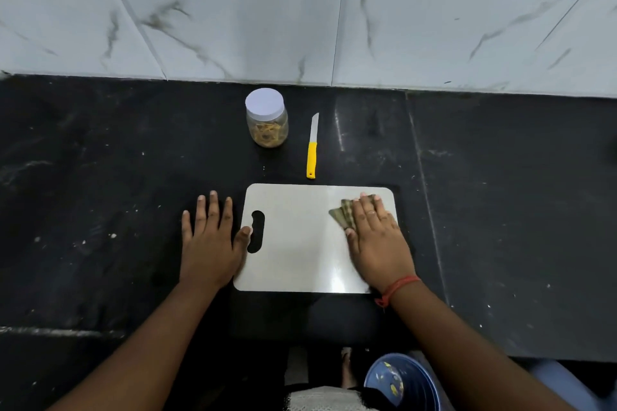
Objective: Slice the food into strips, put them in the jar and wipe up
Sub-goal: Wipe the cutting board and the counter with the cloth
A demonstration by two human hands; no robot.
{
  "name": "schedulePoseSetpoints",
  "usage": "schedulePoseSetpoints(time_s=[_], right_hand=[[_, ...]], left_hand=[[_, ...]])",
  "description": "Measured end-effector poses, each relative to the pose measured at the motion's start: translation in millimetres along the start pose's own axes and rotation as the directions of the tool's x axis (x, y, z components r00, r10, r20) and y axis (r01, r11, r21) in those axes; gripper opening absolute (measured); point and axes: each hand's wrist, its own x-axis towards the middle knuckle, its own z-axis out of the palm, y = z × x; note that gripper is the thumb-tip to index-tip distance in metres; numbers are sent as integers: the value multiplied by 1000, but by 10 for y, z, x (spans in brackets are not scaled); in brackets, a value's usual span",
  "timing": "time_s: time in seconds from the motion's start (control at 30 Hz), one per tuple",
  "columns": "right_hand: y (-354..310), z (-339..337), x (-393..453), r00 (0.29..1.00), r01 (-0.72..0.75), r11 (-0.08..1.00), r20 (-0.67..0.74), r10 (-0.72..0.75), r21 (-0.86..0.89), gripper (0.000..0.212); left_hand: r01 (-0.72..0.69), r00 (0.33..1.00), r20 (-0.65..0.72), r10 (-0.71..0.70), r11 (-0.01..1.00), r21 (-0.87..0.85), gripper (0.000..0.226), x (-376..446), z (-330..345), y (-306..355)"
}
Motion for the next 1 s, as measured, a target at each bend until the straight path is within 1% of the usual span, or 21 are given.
schedulePoseSetpoints(time_s=[0.03, 0.1, 0.13, 0.17, 0.23, 0.27, 0.3, 0.37, 0.4, 0.43, 0.47, 0.53, 0.6, 0.73, 0.9, 1.0], right_hand=[[18, -20, 15, 999, -50, 999, -3, 50, 8, 60], [-9, -34, 16, 1000, 3, 1000, 9, -3, 20, 59], [-12, -55, 14, 1000, 26, 998, 8, -26, 53, 57], [0, -85, 19, 1000, 6, 995, -12, -4, 103, 55], [72, -156, 60, 989, -113, 978, -75, 128, 178, 48], [88, -183, 83, 977, -170, 970, -97, 189, 174, 45], [82, -205, 106, 970, -200, 971, -117, 215, 130, 41], [35, -244, 140, 969, -211, 977, -128, 211, 15, 36], [21, -254, 163, 971, -216, 976, -99, 216, 13, 36], [22, -263, 198, 969, -238, 969, -55, 241, 61, 35], [31, -279, 248, 958, -282, 948, -3, 285, 145, 32], [70, -291, 361, 924, -382, 873, 112, 365, 305, 25], [131, -301, 469, 916, -401, 830, 164, 366, 387, 17], [238, -460, 660, 919, -386, 746, 159, 360, 543, 10], [393, -573, 1126, 861, -438, 508, 184, 474, 742, 9], [525, -584, 1563, 848, -426, 426, 188, 496, 798, 9]], left_hand=[[0, 1000, -8, 0, 1000, 3, 75, -2, -24, 41], [-30, 999, -22, 30, 1000, 1, 73, 22, -74, 164], [-55, 998, -30, 55, 998, -5, 73, 48, -104, 246], [-77, 996, -36, 77, 997, -16, 73, 77, -128, 330], [-110, 993, -35, 109, 993, -30, 73, 145, -157, 491], [-125, 992, -31, 124, 992, -26, 73, 177, -156, 553], [-138, 990, -23, 138, 990, -19, 73, 209, -150, 600], [-168, 986, -2, 168, 986, -18, 74, 253, -119, 677], [-186, 983, 8, 186, 982, -20, 75, 258, -99, 711], [-204, 979, 16, 205, 979, -23, 75, 255, -79, 745], [-223, 974, 24, 223, 974, -28, 76, 258, -58, 777], [-249, 967, 37, 250, 968, -40, 78, 269, -19, 832], [-267, 962, 37, 269, 962, -54, 79, 295, 10, 887], [-296, 954, 21, 299, 951, -89, 77, 473, 1, 984], [-339, 941, -11, 340, 935, -109, 73, 818, -17, 1123], [-365, 931, -25, 365, 924, -117, 73, 1044, -23, 1246]])
